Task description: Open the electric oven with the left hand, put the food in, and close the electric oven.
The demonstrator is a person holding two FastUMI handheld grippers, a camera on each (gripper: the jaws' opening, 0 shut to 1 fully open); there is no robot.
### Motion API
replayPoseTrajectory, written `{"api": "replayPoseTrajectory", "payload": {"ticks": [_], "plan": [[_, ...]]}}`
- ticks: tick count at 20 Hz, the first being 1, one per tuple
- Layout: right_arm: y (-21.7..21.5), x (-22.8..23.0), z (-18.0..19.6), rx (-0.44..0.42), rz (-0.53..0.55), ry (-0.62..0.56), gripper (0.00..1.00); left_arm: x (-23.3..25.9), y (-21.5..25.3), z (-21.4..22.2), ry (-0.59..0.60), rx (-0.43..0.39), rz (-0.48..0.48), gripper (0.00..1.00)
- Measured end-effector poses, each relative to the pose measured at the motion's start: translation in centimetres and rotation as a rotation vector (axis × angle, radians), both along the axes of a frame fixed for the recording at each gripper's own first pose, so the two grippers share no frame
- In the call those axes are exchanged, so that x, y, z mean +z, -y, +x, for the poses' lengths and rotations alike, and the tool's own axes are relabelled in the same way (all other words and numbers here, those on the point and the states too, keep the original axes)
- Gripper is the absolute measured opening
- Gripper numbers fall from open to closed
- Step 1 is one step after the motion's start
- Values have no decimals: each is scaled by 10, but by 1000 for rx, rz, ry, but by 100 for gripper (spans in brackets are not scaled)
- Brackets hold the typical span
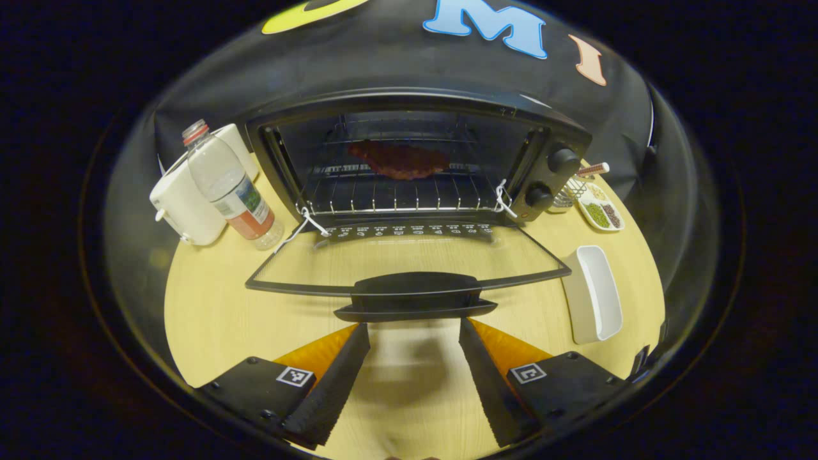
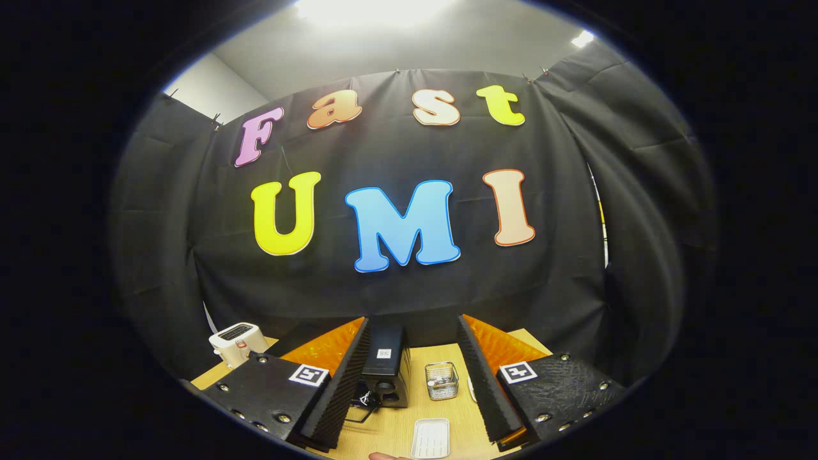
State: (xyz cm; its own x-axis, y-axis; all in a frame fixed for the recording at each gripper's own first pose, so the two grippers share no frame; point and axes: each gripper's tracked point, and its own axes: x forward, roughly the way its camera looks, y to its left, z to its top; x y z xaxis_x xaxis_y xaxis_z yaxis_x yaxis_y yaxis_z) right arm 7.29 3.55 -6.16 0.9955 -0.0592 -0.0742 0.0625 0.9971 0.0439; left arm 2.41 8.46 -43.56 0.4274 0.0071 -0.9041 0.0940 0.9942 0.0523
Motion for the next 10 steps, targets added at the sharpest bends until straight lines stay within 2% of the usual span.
{"api": "replayPoseTrajectory", "payload": {"ticks": [3,6,7,8,9,10], "plan": [[7,5,-1,-2,8,13,82,6,1,2,13,7,-2,98],[12,8,-2,-7,15,26,82,13,2,4,26,1,13,96],[13,8,-2,-8,19,24,82,15,2,6,30,1,15,99],[16,6,-2,-9,22,21,82,18,3,7,36,1,17,94],[19,5,-1,-12,26,20,82,20,3,9,44,-2,22,96],[20,5,-2,-14,29,20,77,22,3,10,48,-5,28,94]]}}
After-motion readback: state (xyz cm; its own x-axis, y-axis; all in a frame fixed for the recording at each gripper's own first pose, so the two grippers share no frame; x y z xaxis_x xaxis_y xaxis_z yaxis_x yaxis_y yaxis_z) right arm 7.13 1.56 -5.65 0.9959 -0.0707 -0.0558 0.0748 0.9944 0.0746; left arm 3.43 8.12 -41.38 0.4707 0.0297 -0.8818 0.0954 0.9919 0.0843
